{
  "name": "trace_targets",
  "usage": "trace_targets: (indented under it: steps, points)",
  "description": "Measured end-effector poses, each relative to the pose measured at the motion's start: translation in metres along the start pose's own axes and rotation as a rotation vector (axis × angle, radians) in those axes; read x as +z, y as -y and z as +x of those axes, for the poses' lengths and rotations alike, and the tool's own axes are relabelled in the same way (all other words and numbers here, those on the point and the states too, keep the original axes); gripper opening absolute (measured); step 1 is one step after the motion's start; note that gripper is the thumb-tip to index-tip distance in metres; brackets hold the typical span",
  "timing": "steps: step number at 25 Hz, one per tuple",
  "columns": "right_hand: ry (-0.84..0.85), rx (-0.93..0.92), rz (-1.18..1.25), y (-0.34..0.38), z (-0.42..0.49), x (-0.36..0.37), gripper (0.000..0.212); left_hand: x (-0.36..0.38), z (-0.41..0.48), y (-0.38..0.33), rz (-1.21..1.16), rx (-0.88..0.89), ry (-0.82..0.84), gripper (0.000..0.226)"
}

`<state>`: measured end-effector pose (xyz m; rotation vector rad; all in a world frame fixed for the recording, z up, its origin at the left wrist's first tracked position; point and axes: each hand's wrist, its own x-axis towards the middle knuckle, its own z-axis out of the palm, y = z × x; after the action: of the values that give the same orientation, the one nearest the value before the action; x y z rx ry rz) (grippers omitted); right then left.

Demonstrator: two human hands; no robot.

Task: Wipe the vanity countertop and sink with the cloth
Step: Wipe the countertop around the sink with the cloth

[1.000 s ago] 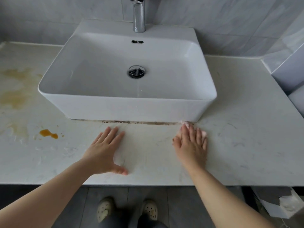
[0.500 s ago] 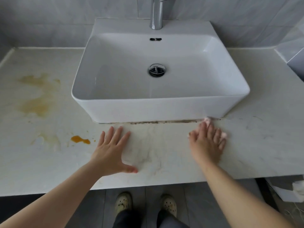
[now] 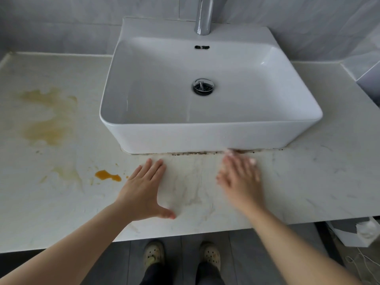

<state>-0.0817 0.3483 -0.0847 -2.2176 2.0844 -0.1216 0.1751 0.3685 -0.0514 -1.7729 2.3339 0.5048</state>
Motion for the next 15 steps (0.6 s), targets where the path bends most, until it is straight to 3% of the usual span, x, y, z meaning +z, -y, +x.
trace_targets:
  steps: [2, 4, 5, 7, 9, 10, 12, 15]
  points:
    - [0.016, 0.331, 0.021, -0.027, 0.002, -0.008, 0.060, -0.001, -0.001, -0.001, -0.004, 0.000, 0.004, 0.131]
    - [0.021, 0.405, 0.010, -0.002, 0.003, -0.004, 0.062, -0.001, -0.001, -0.002, -0.008, 0.000, 0.012, 0.131]
    - [0.023, 0.314, 0.021, 0.025, 0.000, -0.001, 0.066, -0.001, -0.001, -0.002, -0.010, -0.001, 0.013, 0.132]
    - [0.049, -0.053, 0.040, 0.075, -0.013, 0.008, 0.068, -0.001, -0.001, -0.001, -0.006, 0.001, 0.016, 0.132]
    - [0.062, -0.377, -0.014, 0.083, -0.028, 0.011, 0.062, 0.000, -0.001, -0.001, 0.002, 0.000, 0.027, 0.131]
    - [0.035, -0.439, -0.062, 0.066, -0.028, 0.010, 0.059, 0.000, -0.001, -0.001, 0.000, -0.003, 0.033, 0.131]
    - [-0.002, -0.287, -0.116, 0.009, -0.020, 0.010, 0.062, -0.001, -0.001, -0.002, -0.014, -0.010, 0.041, 0.133]
    - [0.020, 0.261, -0.006, -0.060, -0.012, -0.003, 0.065, -0.001, 0.001, -0.004, -0.030, -0.013, 0.043, 0.140]
